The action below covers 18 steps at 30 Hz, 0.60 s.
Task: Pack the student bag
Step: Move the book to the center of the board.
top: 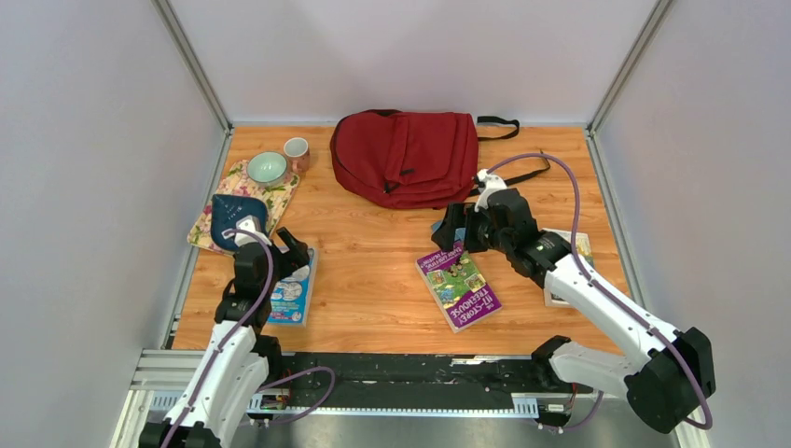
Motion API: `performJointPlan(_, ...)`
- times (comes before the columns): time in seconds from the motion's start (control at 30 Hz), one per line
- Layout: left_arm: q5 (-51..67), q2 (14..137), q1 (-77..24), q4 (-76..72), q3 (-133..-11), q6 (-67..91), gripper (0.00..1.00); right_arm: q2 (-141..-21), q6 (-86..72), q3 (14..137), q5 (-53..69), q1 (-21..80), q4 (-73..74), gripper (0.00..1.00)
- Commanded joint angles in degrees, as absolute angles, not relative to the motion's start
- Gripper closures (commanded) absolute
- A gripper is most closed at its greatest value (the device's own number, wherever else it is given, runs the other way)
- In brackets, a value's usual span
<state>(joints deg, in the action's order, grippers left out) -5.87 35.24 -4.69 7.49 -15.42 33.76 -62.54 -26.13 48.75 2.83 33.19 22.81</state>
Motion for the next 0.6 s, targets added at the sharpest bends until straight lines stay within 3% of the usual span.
performJointPlan(0.0,-7.2,34.4,-4.3,5.9,-18.1,34.4,0.01,-63.5,-22.5,50.0,15.6,33.2,18.2,0.0)
performJointPlan(0.27,-6.9,33.0,-4.3,7.6,-18.7,32.5,0.01,-69.8,-20.4,53.6,18.5,35.2,18.3,0.0)
performJointPlan(0.57,-7.2,32.7,-4.4,4.7,-18.2,32.1,0.01,-74.1,-25.1,48.4,18.2,48.4,13.7,0.0)
